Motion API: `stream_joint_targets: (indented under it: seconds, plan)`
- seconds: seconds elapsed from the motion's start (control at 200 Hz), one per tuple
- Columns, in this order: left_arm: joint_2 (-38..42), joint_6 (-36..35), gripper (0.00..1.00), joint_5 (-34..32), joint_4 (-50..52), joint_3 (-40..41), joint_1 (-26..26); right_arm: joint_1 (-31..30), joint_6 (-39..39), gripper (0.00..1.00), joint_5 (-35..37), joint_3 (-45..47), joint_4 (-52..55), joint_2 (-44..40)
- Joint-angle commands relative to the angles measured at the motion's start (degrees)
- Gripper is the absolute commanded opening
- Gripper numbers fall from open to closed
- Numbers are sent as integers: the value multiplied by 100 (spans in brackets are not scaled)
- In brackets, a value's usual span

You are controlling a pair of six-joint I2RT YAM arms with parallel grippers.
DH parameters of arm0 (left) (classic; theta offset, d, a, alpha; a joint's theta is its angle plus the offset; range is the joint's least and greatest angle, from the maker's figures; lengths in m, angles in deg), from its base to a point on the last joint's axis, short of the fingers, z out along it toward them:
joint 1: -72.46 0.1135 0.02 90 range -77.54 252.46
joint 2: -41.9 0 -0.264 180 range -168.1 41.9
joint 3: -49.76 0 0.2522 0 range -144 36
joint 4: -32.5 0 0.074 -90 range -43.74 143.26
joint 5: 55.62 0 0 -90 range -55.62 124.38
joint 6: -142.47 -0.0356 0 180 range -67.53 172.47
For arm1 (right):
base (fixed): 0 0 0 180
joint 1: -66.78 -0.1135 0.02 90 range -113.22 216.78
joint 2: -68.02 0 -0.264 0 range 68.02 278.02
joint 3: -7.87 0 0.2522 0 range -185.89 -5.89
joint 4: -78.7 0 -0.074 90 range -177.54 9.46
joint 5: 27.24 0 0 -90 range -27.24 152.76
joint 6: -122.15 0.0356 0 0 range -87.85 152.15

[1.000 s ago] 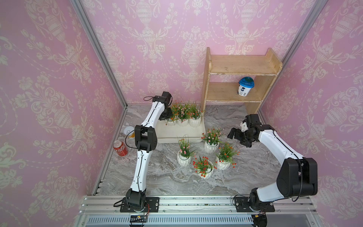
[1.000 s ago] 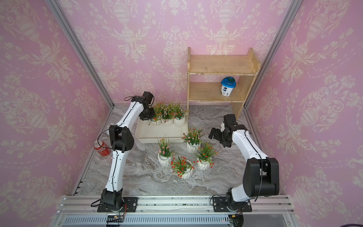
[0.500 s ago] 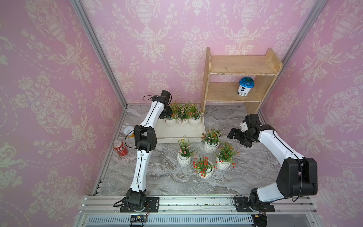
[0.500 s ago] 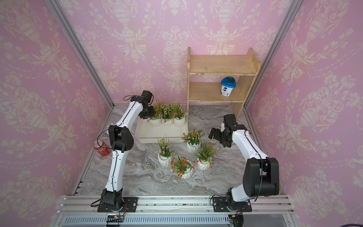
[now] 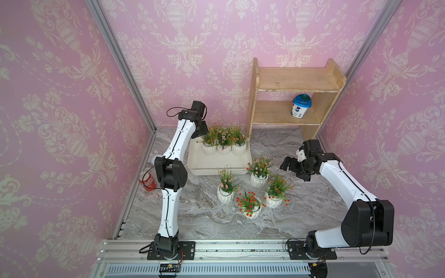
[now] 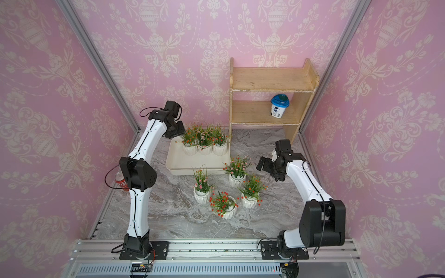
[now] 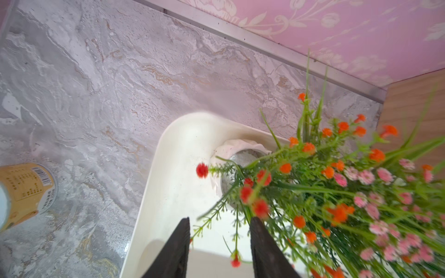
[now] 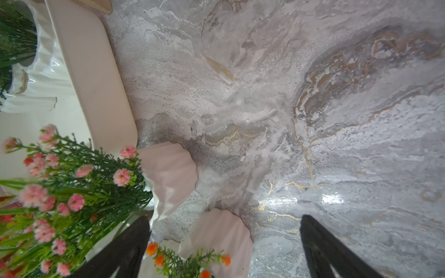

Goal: Put the potted gypsophila into the storage box
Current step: Place the baby's breath potted plant at the storage box, then pick up the baby's breath potted plant from the center of the board.

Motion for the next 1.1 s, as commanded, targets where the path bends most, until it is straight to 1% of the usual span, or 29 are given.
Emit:
stream_joint_targets:
  seconds: [0.0,0.035,0.05,0.085,0.145,0.195,0.285,0.33,0.37,0.485,0.565,0.6,0.681,0.761,0.841,0.896,0.916,1.036,1.091]
  plan:
    - [532,-154,45,-118,57,369,29,46,-32,100,98,-168,433,-356]
    - [705,-163,45,-124,11,516,28,43,-5,100,152,-182,503,-415]
    - [786,-163,47,-123,-14,590,28,48,0,100,171,-186,538,-440]
    - [971,-171,48,-110,-84,770,29,44,28,100,234,-207,637,-493]
    - [1332,-172,51,-99,-219,1128,33,49,153,100,510,-260,867,-564]
    - [1672,-154,56,-91,-367,1504,32,45,243,100,719,-282,1029,-629]
    - [2335,-164,61,-42,-696,2298,37,80,327,100,945,-288,1355,-721]
    - [2705,-154,63,-1,-944,2785,40,114,359,99,961,-256,1506,-763]
    - [3035,-130,68,90,-1181,3228,48,148,403,100,958,-191,1614,-810]
    - [3943,23,71,537,-1858,4401,120,300,552,100,911,130,1718,-1028]
    - [4488,35,81,710,-2148,5033,135,422,659,100,856,351,1710,-1209]
    - [4650,-19,82,753,-2150,5185,136,456,710,100,855,415,1727,-1295]
    - [4995,-112,83,893,-2209,5518,147,474,787,100,881,549,1796,-1505]
    - [5390,-134,86,1071,-2483,5998,145,507,835,100,930,690,1903,-1705]
    - [5614,-226,89,1125,-2461,6294,154,578,801,100,934,900,1960,-1882]
    - [5665,-325,98,1210,-2367,6402,151,621,723,99,922,1064,1996,-1934]
    - [5670,-367,99,1302,-2351,6435,147,639,705,100,925,1105,2020,-1937]
    - [5609,-507,99,1823,-2274,6541,163,735,631,99,863,1365,2009,-2134]
    - [5531,-570,99,1912,-2149,6522,159,735,564,98,752,1449,2024,-2203]
